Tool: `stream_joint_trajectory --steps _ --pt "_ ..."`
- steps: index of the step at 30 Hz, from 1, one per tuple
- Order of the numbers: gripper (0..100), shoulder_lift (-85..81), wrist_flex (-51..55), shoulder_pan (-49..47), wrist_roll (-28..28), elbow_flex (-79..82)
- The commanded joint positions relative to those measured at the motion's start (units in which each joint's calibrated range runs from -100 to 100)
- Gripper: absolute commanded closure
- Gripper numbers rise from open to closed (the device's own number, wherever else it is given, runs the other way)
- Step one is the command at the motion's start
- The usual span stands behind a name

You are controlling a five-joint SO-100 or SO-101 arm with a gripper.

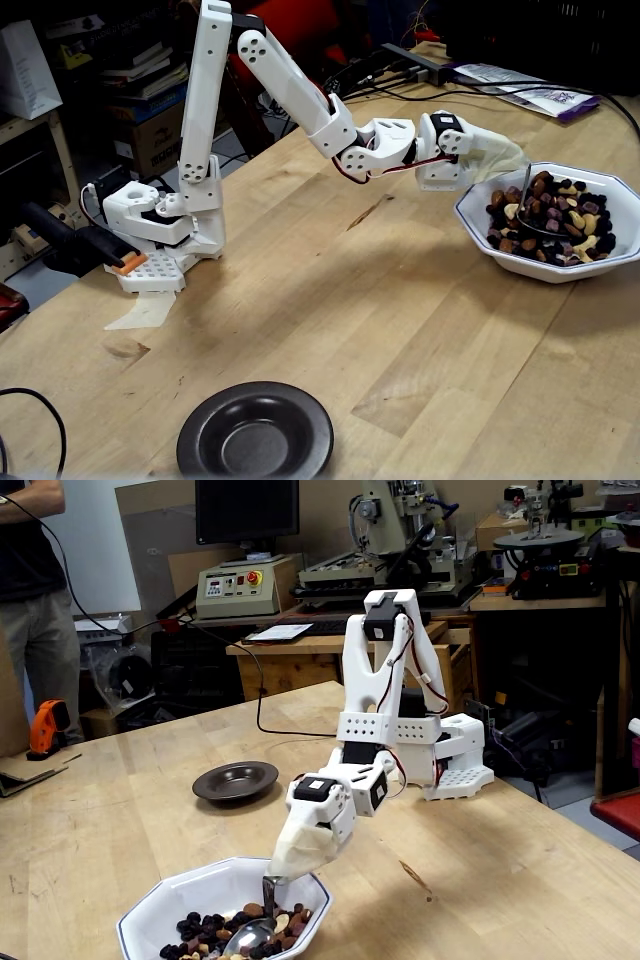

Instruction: Use spoon to transfer food from the white bowl to brown plate

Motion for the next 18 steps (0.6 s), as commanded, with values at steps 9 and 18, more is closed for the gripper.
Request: stream_joint_trajectory --steps 9,18 --pt "96 -0.9 0.2 -1.3 -0.6 -1.7" --pt "96 -1.0 0.2 -1.5 -4.7 -1.7"
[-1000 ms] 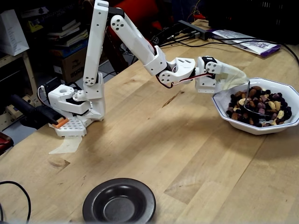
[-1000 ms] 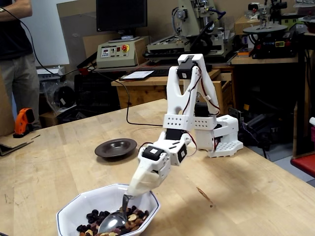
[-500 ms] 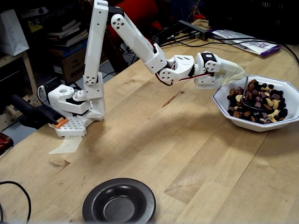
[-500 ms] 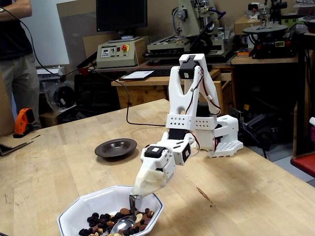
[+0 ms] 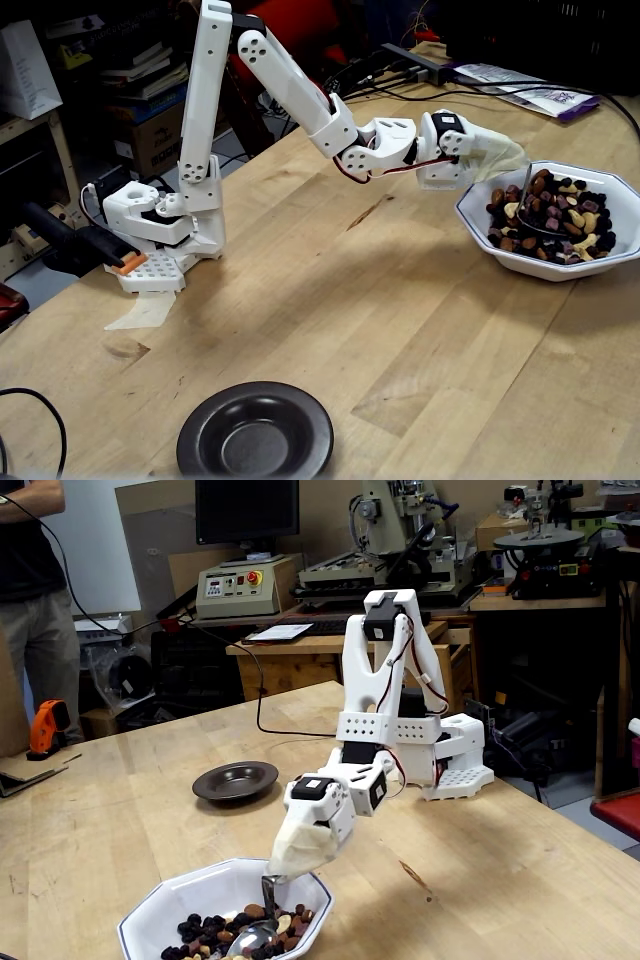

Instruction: Use spoon to transfer food from the white bowl to brown plate

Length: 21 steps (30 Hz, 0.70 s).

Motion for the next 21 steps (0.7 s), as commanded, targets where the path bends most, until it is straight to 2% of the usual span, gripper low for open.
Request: stream_joint_trajectory --steps 1,12,21 --pt "96 -1.0 0.2 -1.5 -2.8 -1.4" --pt "96 -2.0 0.2 -0.4 -7.3 -1.4" --pt "96 -10.6 0.2 2.1 -7.9 -0.6"
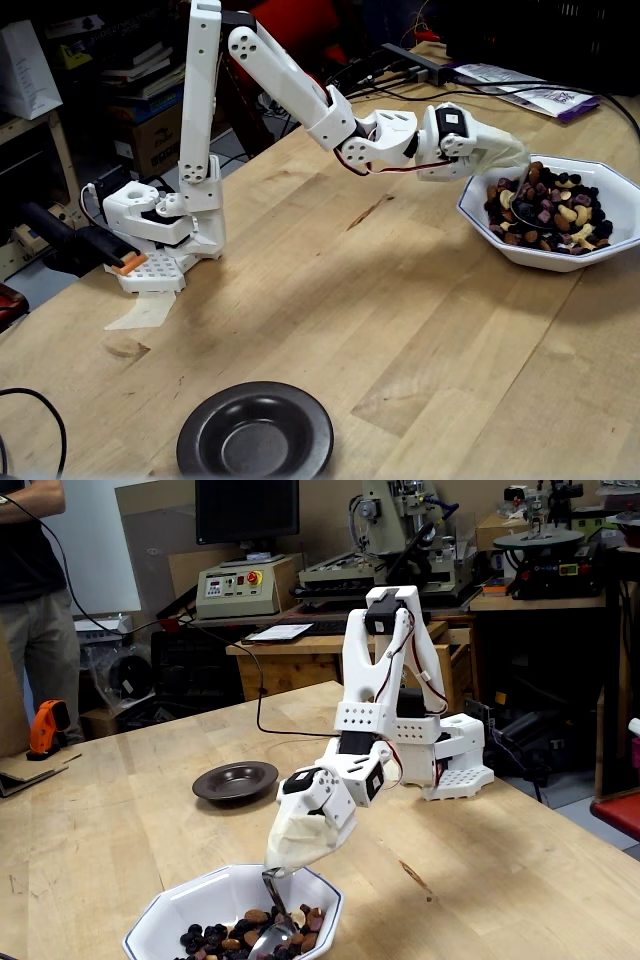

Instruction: Use spoon to transfer food from the white bowl to brown plate

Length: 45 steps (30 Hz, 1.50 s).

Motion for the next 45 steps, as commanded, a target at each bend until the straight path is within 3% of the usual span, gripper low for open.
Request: stream_joint_trajectory --steps 1,45 --pt "96 -5.7 -0.4 0.9 -0.3 -0.8" --pt "96 -10.5 -4.8 3.3 0.1 2.3"
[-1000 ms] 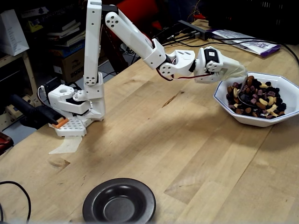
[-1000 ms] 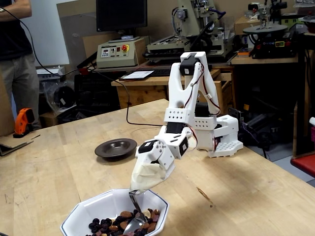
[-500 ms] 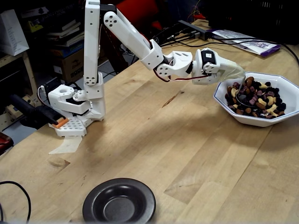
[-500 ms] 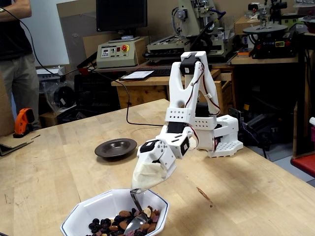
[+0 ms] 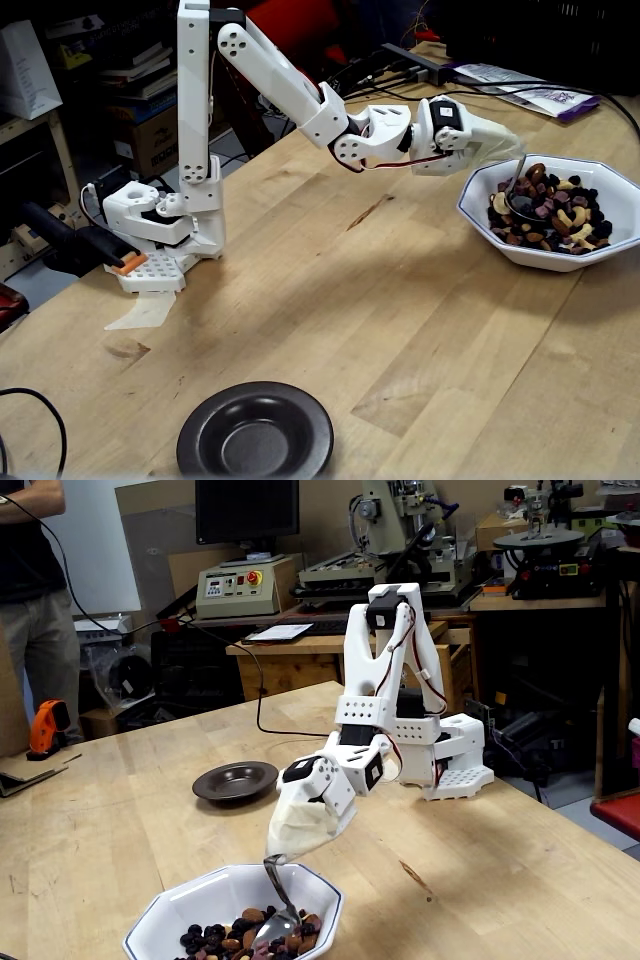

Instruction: Use spoon to transfer food from the white bowl to brown plate

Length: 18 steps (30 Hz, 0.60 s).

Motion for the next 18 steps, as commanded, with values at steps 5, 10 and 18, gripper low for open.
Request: stream_joint_trajectory --steps 5,10,18 --pt "96 -6.3 -1.7 4.4 0.1 -1.3" --pt "96 -6.4 -1.7 5.6 0.1 -1.3" --pt "96 -6.6 -1.7 5.9 0.1 -1.4"
